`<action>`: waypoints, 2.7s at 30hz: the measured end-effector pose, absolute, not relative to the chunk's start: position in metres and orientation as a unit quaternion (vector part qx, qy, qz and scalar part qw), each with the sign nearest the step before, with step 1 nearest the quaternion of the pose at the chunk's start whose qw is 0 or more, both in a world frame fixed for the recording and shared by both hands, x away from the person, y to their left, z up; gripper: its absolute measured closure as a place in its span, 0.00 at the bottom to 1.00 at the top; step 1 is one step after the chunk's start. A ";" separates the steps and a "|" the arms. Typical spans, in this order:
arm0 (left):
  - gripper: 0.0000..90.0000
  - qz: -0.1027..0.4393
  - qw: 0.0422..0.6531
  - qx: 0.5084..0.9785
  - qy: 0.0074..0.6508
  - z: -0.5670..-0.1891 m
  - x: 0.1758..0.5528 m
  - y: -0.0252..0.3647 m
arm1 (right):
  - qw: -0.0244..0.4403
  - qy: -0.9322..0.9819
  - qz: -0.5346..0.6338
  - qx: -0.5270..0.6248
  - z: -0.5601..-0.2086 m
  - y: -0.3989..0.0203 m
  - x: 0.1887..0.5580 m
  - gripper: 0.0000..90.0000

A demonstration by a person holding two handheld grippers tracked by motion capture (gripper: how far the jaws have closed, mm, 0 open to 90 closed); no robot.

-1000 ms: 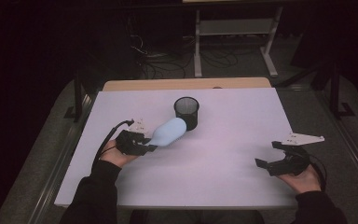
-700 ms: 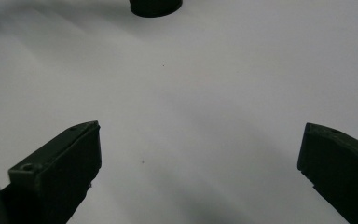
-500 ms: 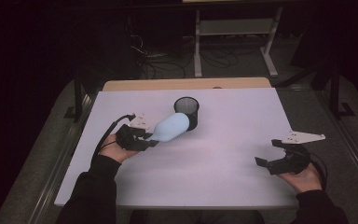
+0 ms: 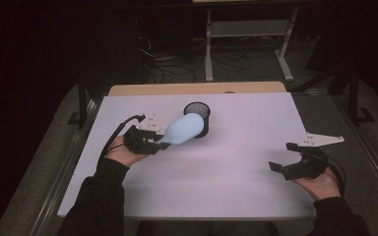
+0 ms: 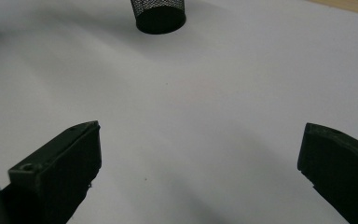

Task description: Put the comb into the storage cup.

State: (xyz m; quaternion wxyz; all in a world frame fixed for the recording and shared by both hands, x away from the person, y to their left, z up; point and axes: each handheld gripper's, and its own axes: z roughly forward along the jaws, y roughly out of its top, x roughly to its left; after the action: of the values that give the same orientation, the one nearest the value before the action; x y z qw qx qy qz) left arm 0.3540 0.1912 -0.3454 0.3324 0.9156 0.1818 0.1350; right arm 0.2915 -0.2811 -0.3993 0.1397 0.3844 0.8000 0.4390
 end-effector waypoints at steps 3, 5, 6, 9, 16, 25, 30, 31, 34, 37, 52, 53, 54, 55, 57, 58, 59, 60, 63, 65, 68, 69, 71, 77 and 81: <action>0.78 0.137 0.338 0.914 0.179 -0.341 0.355 0.189 | 0.140 0.802 0.438 0.380 -0.395 -0.279 0.294 0.00; 0.78 0.139 0.342 0.912 0.178 -0.339 0.356 0.189 | 0.140 0.803 0.440 0.378 -0.391 -0.279 0.296 0.00; 0.78 0.139 0.345 0.911 0.179 -0.337 0.356 0.188 | 0.140 0.803 0.440 0.377 -0.389 -0.279 0.296 0.00; 0.78 0.140 0.355 0.907 0.179 -0.333 0.357 0.187 | 0.139 0.803 0.441 0.375 -0.384 -0.278 0.299 0.00; 0.78 0.142 0.357 0.906 0.176 -0.327 0.358 0.184 | 0.139 0.806 0.443 0.367 -0.374 -0.273 0.304 0.00; 0.78 0.155 0.373 0.897 0.178 -0.315 0.362 0.180 | 0.138 0.812 0.444 0.353 -0.360 -0.260 0.311 0.00; 0.78 0.155 0.377 0.896 0.177 -0.309 0.364 0.177 | 0.134 0.812 0.450 0.346 -0.352 -0.254 0.315 0.00; 0.78 0.157 0.378 0.895 0.176 -0.308 0.364 0.177 | 0.134 0.812 0.453 0.344 -0.350 -0.253 0.316 0.00; 0.78 0.159 0.385 0.892 0.175 -0.306 0.365 0.175 | 0.134 0.812 0.456 0.338 -0.344 -0.249 0.318 0.00; 0.78 0.162 0.386 0.892 0.174 -0.304 0.364 0.175 | 0.135 0.816 0.455 0.331 -0.338 -0.243 0.320 0.00; 0.78 0.181 0.405 0.877 0.185 -0.294 0.360 0.169 | 0.134 0.826 0.457 0.300 -0.305 -0.218 0.334 0.00; 0.78 0.184 0.405 0.877 0.183 -0.293 0.361 0.169 | 0.134 0.825 0.460 0.299 -0.303 -0.217 0.335 0.00; 0.78 0.184 0.406 0.876 0.183 -0.292 0.361 0.168 | 0.134 0.824 0.463 0.298 -0.302 -0.216 0.337 0.00; 0.78 0.185 0.407 0.876 0.182 -0.292 0.361 0.167 | 0.133 0.824 0.464 0.297 -0.300 -0.214 0.338 0.00; 0.78 0.188 0.408 0.875 0.179 -0.290 0.360 0.167 | 0.133 0.824 0.466 0.295 -0.299 -0.212 0.340 0.00; 0.78 0.190 0.410 0.874 0.179 -0.289 0.359 0.166 | 0.133 0.823 0.467 0.294 -0.298 -0.210 0.340 0.00; 0.78 0.191 0.411 0.874 0.179 -0.289 0.359 0.167 | 0.132 0.823 0.469 0.292 -0.297 -0.209 0.342 0.00; 0.78 0.191 0.411 0.873 0.179 -0.289 0.359 0.167 | 0.131 0.822 0.471 0.292 -0.297 -0.208 0.343 0.00; 0.78 0.196 0.412 0.872 0.180 -0.288 0.360 0.167 | 0.127 0.820 0.476 0.290 -0.296 -0.204 0.346 0.00; 0.78 0.197 0.417 0.869 0.179 -0.287 0.361 0.167 | 0.126 0.820 0.478 0.288 -0.294 -0.201 0.348 0.00; 0.78 0.197 0.427 0.864 0.179 -0.285 0.362 0.165 | 0.127 0.822 0.477 0.285 -0.291 -0.197 0.350 0.00; 0.78 0.192 0.433 0.862 0.178 -0.285 0.363 0.165 | 0.127 0.821 0.478 0.284 -0.290 -0.196 0.350 0.00; 0.78 0.190 0.440 0.860 0.175 -0.285 0.364 0.162 | 0.127 0.820 0.483 0.281 -0.286 -0.194 0.350 0.00; 0.78 0.191 0.446 0.858 0.168 -0.284 0.365 0.150 | 0.128 0.820 0.486 0.272 -0.278 -0.189 0.351 0.00; 0.78 0.199 0.447 0.857 0.163 -0.282 0.365 0.146 | 0.127 0.817 0.492 0.271 -0.273 -0.187 0.354 0.00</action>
State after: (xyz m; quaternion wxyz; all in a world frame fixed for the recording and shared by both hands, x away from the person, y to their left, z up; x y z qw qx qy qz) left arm 0.3649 0.1456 -0.2824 0.4469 0.8569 0.1625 0.1989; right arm 0.3536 -0.1868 -0.2726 0.1273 0.2713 0.8172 0.4924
